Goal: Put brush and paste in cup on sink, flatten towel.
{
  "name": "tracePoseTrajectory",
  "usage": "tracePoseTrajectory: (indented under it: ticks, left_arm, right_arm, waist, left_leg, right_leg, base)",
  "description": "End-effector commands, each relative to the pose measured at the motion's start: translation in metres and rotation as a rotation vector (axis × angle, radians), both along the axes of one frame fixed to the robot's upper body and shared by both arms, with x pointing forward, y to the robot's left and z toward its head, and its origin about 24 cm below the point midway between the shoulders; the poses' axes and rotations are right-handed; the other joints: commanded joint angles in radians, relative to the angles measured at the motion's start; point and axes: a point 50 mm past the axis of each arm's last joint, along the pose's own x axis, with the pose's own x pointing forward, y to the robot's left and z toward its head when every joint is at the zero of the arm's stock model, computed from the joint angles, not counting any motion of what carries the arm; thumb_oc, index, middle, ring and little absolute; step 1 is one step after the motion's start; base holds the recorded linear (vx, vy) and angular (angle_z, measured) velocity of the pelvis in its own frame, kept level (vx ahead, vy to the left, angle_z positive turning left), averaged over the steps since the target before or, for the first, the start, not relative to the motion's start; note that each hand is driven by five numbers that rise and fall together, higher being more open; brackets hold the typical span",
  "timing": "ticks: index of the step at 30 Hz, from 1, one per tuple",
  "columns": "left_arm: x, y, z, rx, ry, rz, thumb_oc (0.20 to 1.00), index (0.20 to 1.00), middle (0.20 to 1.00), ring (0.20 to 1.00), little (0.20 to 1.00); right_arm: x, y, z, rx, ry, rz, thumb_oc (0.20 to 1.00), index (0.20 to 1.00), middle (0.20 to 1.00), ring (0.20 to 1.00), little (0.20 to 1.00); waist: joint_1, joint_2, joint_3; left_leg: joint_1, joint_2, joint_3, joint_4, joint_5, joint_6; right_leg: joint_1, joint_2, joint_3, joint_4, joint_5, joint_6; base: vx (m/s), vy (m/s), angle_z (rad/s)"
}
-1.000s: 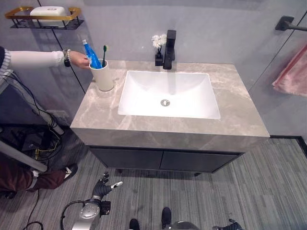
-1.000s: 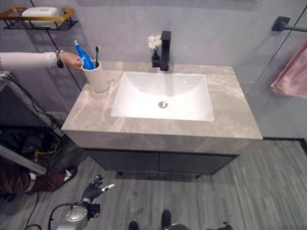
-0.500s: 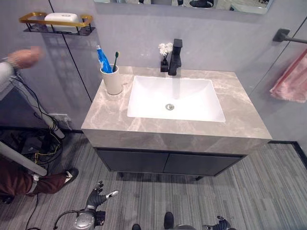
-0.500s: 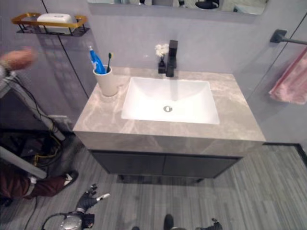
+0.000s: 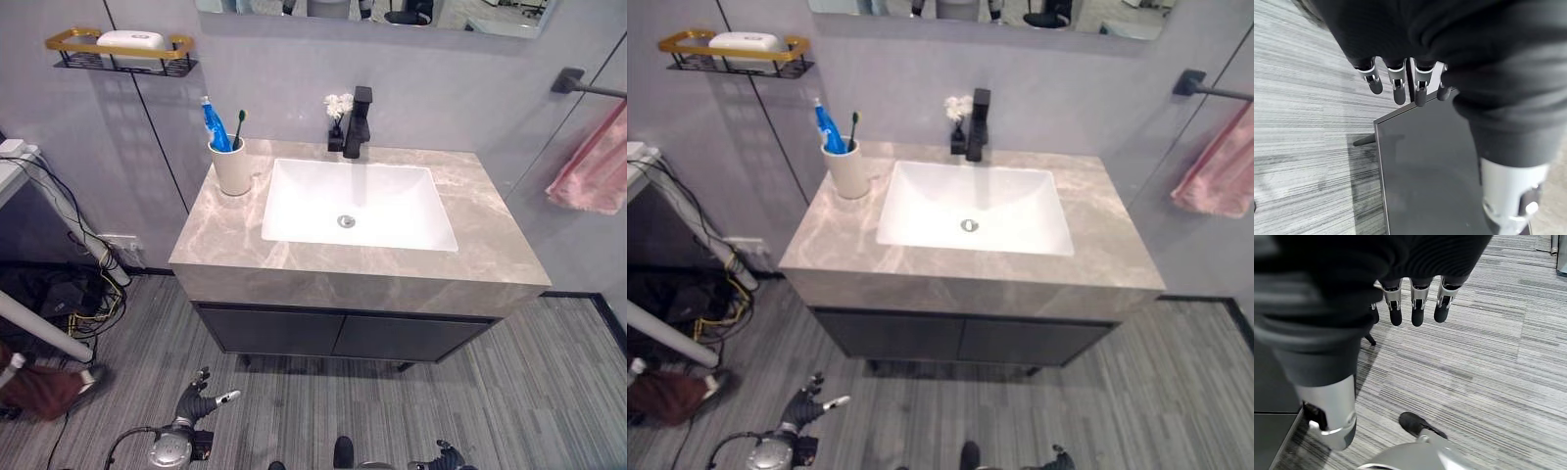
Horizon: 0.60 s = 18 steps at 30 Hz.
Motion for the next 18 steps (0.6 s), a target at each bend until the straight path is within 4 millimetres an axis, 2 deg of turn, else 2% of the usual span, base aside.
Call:
tracePoseTrajectory:
  ticks: [1, 5, 7, 10, 11, 13, 14, 18]
  left_arm:
    - [0.015, 0.013, 0.025, 0.086, -0.126, -0.027, 1.0, 1.0, 1.0, 1.0, 1.0]
    - [0.02, 0.012, 0.028, 0.123, -0.139, -0.064, 1.0, 1.0, 1.0, 1.0, 1.0]
    - [0.02, 0.01, 0.029, 0.134, -0.144, -0.092, 1.0, 1.0, 1.0, 1.0, 1.0]
    - [0.025, 0.006, 0.031, 0.135, -0.157, -0.114, 1.0, 1.0, 1.0, 1.0, 1.0]
    - [0.025, 0.007, 0.03, 0.133, -0.154, -0.107, 1.0, 1.0, 1.0, 1.0, 1.0]
    - [0.025, 0.006, 0.03, 0.124, -0.16, -0.101, 1.0, 1.0, 1.0, 1.0, 1.0]
    - [0.025, 0.005, 0.03, 0.117, -0.162, -0.098, 1.0, 1.0, 1.0, 1.0, 1.0]
    - [0.028, 0.003, 0.031, 0.098, -0.179, -0.093, 1.0, 1.0, 1.0, 1.0, 1.0]
  right_arm:
    - [0.017, 0.006, 0.003, 0.038, -0.07, -0.043, 1.0, 1.0, 1.0, 1.0, 1.0]
    - [0.02, 0.006, 0.005, 0.045, -0.099, -0.078, 1.0, 1.0, 1.0, 1.0, 1.0]
    - [0.02, 0.005, 0.005, 0.043, -0.101, -0.084, 1.0, 1.0, 1.0, 1.0, 1.0]
    - [0.022, 0.005, 0.006, 0.106, -0.143, -0.205, 1.0, 1.0, 1.0, 1.0, 1.0]
    - [0.019, 0.003, 0.005, 0.117, -0.139, -0.257, 1.0, 1.0, 1.0, 1.0, 1.0]
    - [0.02, 0.002, 0.005, 0.098, -0.132, -0.242, 1.0, 1.0, 1.0, 1.0, 1.0]
    - [0.023, 0.0, 0.006, 0.079, -0.139, -0.224, 1.0, 1.0, 1.0, 1.0, 1.0]
    - [0.024, -0.009, 0.008, 0.059, -0.147, -0.26, 1.0, 1.0, 1.0, 1.0, 1.0]
  waist:
    - [0.002, -0.012, -0.007]
    - [-0.016, 0.001, 0.021]
    - [-0.017, 0.008, 0.034]
    - [-0.036, 0.017, 0.052]
    - [-0.035, 0.016, 0.056]
    - [-0.029, 0.021, 0.069]
    - [-0.042, 0.022, 0.077]
    - [-0.046, 0.017, 0.081]
  left_leg:
    - [-0.037, -0.042, -0.046, 0.01, -0.005, 0.012]
    - [-0.024, -0.047, -0.058, 0.01, -0.007, 0.021]
    - [-0.017, -0.046, -0.055, 0.012, -0.011, 0.025]
    - [-0.009, -0.051, -0.061, 0.022, -0.019, 0.027]
    - [-0.005, -0.056, -0.054, 0.026, -0.025, 0.029]
    - [-0.002, -0.056, -0.044, 0.044, -0.041, 0.029]
    - [0.008, -0.061, -0.055, 0.053, -0.053, 0.026]
    - [0.039, -0.067, -0.068, 0.048, -0.07, 0.02]
  right_leg:
    - [-0.051, -0.091, 0.064, 0.096, 0.108, 0.105]
    - [-0.094, -0.077, 0.109, 0.19, 0.098, 0.092]
    - [-0.123, -0.064, 0.108, 0.244, 0.069, 0.078]
    - [-0.176, -0.008, 0.137, 0.276, 0.036, 0.059]
    - [-0.181, -0.016, 0.126, 0.259, 0.042, 0.06]
    - [-0.203, -0.048, 0.088, 0.221, 0.072, 0.07]
    - [-0.226, -0.051, 0.097, 0.174, 0.114, 0.084]
    - [-0.241, -0.044, 0.1, 0.098, 0.164, 0.099]
  base:
    - [-0.02, 0.065, 0.1]
    - [-0.02, 0.128, 0.06]
    - [-0.01, 0.106, 0.02]
    - [0.03, 0.084, 0.04]
    - [0.07, 0.053, 0.04]
    - [0.14, 0.0, 0.11]
    - [0.16, -0.025, -0.01]
    - [0.19, -0.045, 0.09]
